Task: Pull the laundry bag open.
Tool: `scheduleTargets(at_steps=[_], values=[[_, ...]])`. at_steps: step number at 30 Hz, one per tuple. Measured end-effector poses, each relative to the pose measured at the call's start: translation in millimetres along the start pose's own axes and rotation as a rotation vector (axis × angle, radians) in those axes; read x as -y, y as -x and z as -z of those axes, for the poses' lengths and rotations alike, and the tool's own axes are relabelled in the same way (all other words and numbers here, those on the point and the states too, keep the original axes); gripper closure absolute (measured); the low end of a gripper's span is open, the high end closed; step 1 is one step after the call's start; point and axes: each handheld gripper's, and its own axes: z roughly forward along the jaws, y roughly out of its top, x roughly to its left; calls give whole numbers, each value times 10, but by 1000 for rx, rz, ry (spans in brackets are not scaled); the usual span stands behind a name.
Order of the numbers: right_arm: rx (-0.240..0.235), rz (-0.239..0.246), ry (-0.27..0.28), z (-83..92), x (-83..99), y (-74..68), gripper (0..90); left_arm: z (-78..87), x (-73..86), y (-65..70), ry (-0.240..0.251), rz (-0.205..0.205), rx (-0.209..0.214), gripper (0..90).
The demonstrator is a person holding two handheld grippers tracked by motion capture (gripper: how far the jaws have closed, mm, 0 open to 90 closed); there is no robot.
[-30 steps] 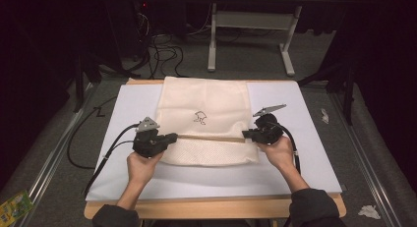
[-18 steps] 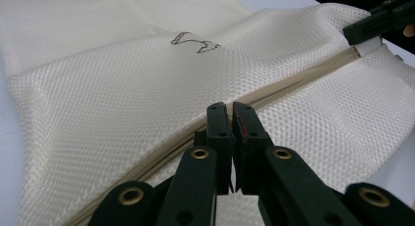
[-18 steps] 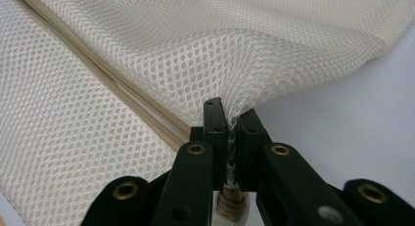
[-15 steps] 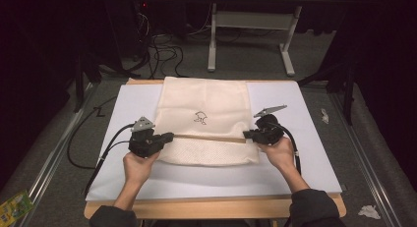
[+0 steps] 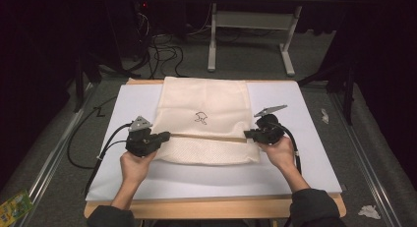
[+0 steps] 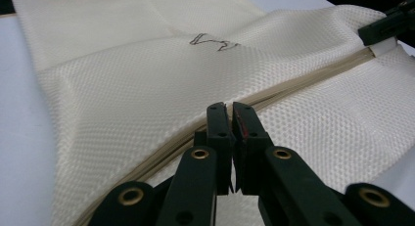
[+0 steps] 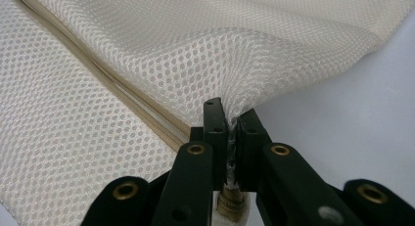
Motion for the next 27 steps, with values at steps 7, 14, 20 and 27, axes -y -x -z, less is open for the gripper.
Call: scheduleTargets(at_steps=[7,14,20,27], values=[[2,2,1,12,-9,-7,876,30,-5,-23,5,4,1,871],[13,4,4,33,-8,3,876,84,-4,-39,11,1,-19,871],[17,6,9,42,-14,-6,875,122,-15,-57,20,7,-25,871],[21,0,12,61,-8,18,876,173,-25,-101,24,16,-29,871]])
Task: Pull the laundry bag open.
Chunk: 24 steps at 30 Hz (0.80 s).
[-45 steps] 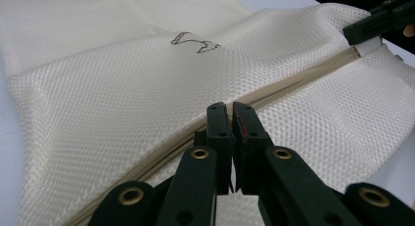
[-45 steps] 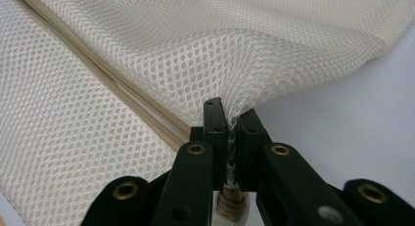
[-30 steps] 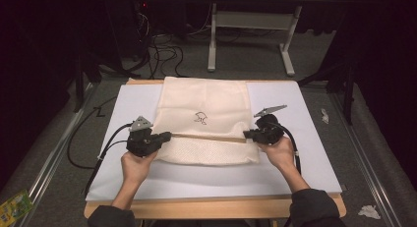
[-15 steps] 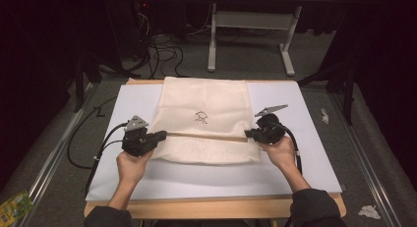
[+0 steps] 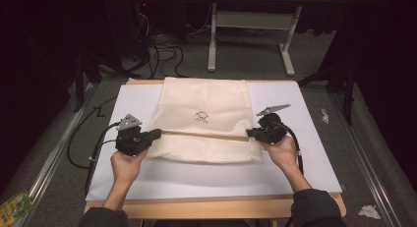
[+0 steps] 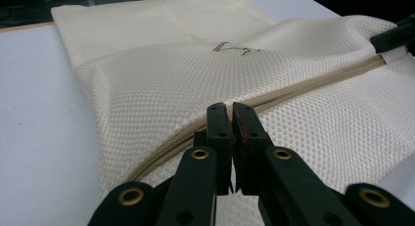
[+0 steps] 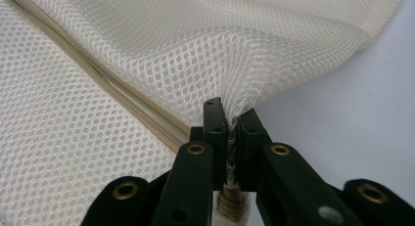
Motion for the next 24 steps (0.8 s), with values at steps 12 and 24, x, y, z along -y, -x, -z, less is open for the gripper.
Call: scheduleTargets(at_steps=[12,24], values=[[5,4,-7,-19,16,12,876,43,-10,-46,4,9,-13,871],[9,4,-7,-26,44,39,876,51,-19,-59,-1,12,-17,871]])
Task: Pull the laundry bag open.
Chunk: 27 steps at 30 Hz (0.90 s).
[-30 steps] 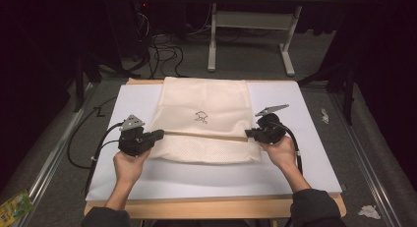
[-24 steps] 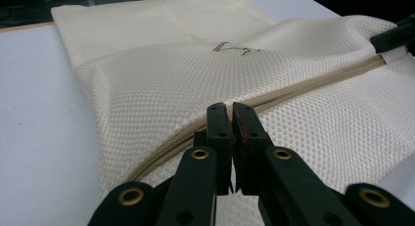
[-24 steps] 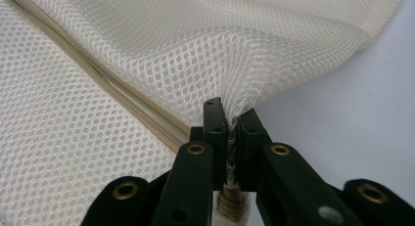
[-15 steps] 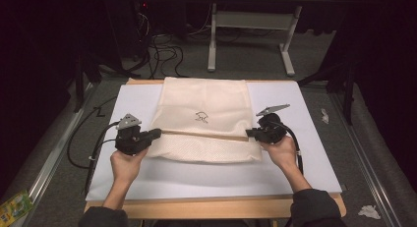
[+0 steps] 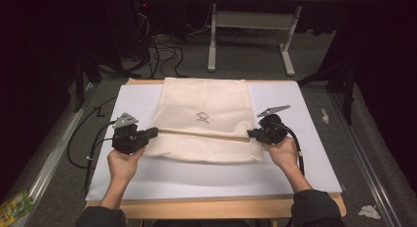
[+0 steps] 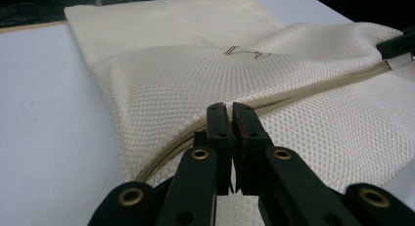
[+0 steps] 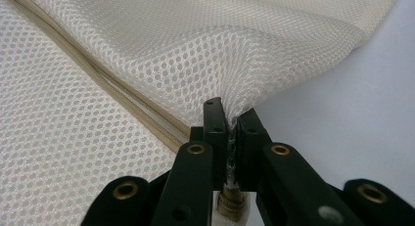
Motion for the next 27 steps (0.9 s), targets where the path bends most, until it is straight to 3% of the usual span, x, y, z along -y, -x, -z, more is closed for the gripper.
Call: scheduleTargets(at_steps=[22,27], values=[[17,-21,25,72,30,94,876,59,-30,-53,16,3,-16,871],[28,-48,41,139,62,156,876,69,-43,-50,16,2,-15,871]])
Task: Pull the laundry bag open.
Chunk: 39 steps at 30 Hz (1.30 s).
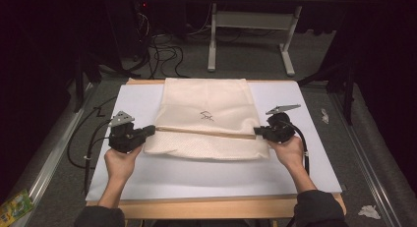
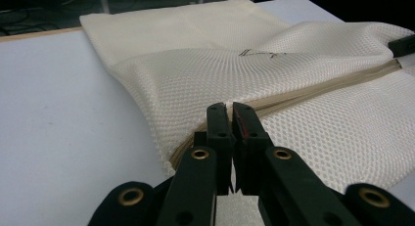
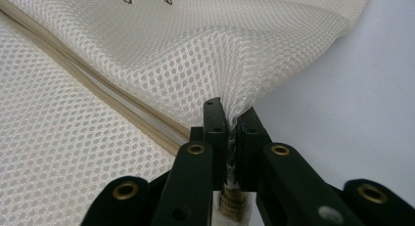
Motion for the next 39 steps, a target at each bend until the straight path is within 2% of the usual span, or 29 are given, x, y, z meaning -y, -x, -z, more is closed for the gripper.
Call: scheduleTargets(at_steps=[11,13,16,20,22,23,25,33,39], values=[[2,-6,3,35,21,36,876,-2,-6,10,-6,-6,-7,872],[18,1,1,37,26,45,876,10,-1,-5,-8,-5,-11,872],[-4,-22,8,62,46,77,876,11,14,-21,-10,0,-10,872],[5,-15,4,67,53,78,877,-17,38,-9,-16,2,-9,872],[9,-19,5,74,70,87,877,-25,53,0,-23,-9,-24,872],[23,-14,7,75,84,90,877,-21,61,-5,-26,-8,-23,872],[16,-25,7,85,121,117,877,-21,80,-19,-27,2,-7,872],[30,-22,15,106,151,125,878,-50,141,-15,-37,4,-12,872],[27,-23,20,99,194,126,878,-51,190,-10,-43,11,1,871]])
